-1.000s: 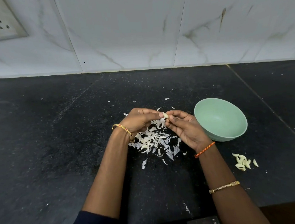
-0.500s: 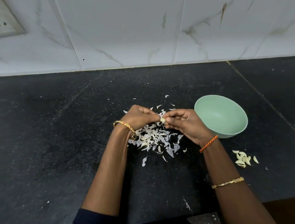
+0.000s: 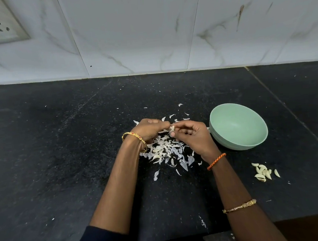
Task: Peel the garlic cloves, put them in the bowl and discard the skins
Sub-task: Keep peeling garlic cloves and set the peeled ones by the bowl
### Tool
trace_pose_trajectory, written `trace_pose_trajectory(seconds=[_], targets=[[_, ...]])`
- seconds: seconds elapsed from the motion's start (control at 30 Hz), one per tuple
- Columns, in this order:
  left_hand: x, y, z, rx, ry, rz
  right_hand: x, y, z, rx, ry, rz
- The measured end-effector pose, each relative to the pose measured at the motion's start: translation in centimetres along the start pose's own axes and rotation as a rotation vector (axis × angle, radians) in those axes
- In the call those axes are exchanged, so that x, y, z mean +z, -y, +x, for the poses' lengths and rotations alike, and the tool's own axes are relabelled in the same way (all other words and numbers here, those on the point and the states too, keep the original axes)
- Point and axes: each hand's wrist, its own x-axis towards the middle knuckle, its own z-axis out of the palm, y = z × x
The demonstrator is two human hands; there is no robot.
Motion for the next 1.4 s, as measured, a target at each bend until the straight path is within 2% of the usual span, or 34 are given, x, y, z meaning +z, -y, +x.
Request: trace_pose_trajectory(seconds=[0.13, 0.33, 0.5, 0.7, 0.87, 1.0, 1.23, 1.4], targets=[[-0.2, 0.0, -0.1, 0.013, 0.003, -0.013, 0.4, 0.4, -0.2, 0.044, 0.024, 0.174], [-0.3, 0.1, 0.0, -0.003, 0.018, -0.046, 0.3, 0.6, -0.3, 0.065, 0.013, 0.3], [-0.4, -0.1, 0.2, -0.061, 0.013, -0.18, 0.1, 0.5, -0.4, 0.097, -0.044, 0.406], [-1.2, 0.0, 0.2, -0.084, -0.083, -0.309, -0.5, 0.3, -0.5, 0.131, -0.075, 0.463], [-0.7, -0.1, -0.1, 0.065, -0.109, -0.09, -0.6, 0.3, -0.4, 0.122, -0.08, 0.43], [-0.4, -0.7, -0.9, 0.167, -0.039, -0.081, -0.5, 0.6, -0.4, 0.12, -0.065, 0.454], [-0.1, -1.1, -1.1, 0.172, -0.046, -0.029, -0.2, 0.6, -0.2, 0.027, -0.079, 0.328], [0.2, -0.5, -0.5, 0.177, -0.023, -0.029, -0.1, 0.5, 0.0, -0.044, -0.088, 0.11]])
